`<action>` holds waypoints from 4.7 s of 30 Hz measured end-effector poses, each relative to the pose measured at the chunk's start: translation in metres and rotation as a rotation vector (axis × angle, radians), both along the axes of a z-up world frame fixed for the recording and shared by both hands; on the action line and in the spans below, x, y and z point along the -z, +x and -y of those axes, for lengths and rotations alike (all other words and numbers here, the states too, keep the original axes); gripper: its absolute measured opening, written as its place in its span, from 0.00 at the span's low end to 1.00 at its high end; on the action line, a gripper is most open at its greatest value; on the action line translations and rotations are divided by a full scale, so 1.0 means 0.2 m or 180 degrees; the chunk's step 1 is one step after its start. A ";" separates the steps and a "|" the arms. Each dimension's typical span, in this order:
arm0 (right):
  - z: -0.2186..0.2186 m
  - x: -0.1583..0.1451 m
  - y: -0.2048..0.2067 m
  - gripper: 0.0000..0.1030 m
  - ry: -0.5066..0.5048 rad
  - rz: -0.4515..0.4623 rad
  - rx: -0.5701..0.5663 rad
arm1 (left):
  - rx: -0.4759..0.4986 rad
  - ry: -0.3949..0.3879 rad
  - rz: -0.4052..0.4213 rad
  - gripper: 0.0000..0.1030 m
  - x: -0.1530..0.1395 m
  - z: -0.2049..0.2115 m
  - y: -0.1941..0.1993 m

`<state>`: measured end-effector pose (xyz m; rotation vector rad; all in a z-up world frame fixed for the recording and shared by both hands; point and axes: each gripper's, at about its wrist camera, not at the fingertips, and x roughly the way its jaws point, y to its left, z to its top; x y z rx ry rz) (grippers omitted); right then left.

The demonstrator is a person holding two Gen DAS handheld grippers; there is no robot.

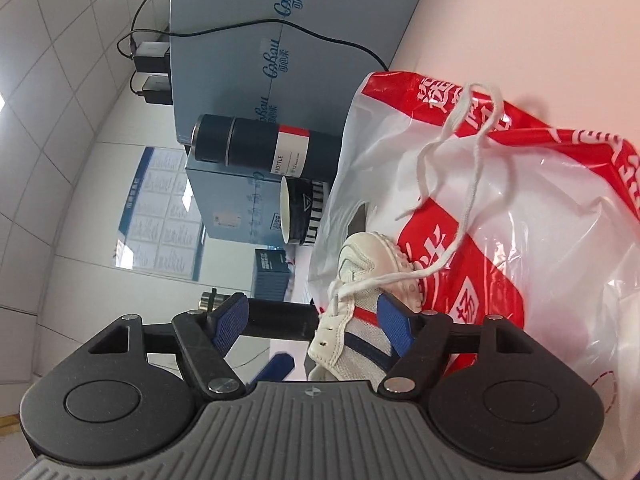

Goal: Lace up shoes with both hands

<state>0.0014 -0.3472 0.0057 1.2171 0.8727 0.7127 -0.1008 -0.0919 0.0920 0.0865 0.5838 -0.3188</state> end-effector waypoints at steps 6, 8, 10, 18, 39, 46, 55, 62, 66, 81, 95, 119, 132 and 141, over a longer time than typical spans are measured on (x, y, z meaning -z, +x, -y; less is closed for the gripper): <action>-0.05 -0.03 0.05 0.65 -0.0105 0.0007 -0.0046 | -0.0202 0.0089 -0.0131 0.30 0.06 0.04 -0.04; -0.07 -0.03 0.06 0.65 -0.0166 0.0028 -0.0064 | -0.0270 0.0068 -0.0178 0.25 0.09 0.05 -0.04; -0.09 -0.04 0.07 0.64 -0.0224 0.0049 -0.0082 | -0.0319 0.0056 -0.0188 0.24 0.11 0.05 -0.03; -0.14 -0.05 0.07 0.35 -0.0505 0.0176 -0.0111 | -0.0489 0.0058 -0.0150 0.31 0.12 0.06 -0.04; -0.01 0.20 -0.07 0.04 0.1604 -0.0679 0.0494 | -0.0553 -0.0067 -0.0196 0.28 0.15 0.05 -0.04; 0.07 0.01 -0.09 0.04 0.2327 -0.0466 0.0746 | -0.0554 -0.0077 -0.0221 0.31 0.15 0.05 -0.03; 0.21 -0.25 -0.13 0.05 0.2744 -0.0193 0.1048 | -0.0647 -0.0111 -0.0208 0.35 0.15 0.03 -0.03; 0.38 -0.42 -0.15 0.05 0.2959 0.0179 0.1358 | -0.0666 -0.0126 -0.0218 0.35 0.15 0.02 -0.03; 0.48 -0.47 -0.18 0.06 0.3052 0.0358 0.1543 | -0.0666 -0.0133 -0.0233 0.35 0.16 0.01 -0.02; 0.74 -0.64 -0.21 0.05 0.2669 0.0973 0.1777 | -0.0666 -0.0108 -0.0223 0.36 0.16 0.02 -0.02; 0.21 0.02 -0.13 0.66 0.0160 -0.0879 0.0624 | -0.0700 -0.0094 -0.0127 0.54 0.15 0.01 -0.03; 0.24 0.14 -0.19 0.03 0.1666 -0.0526 0.0900 | -0.0614 -0.0151 -0.0112 0.25 0.16 0.01 0.01; 0.27 -0.03 -0.21 0.03 0.1904 -0.0282 0.0875 | -0.0616 -0.0137 -0.0169 0.26 0.17 0.01 0.01; 0.61 -0.26 -0.34 0.69 0.0180 -0.0108 0.1527 | -0.0759 -0.0146 -0.0250 0.41 0.19 -0.02 0.01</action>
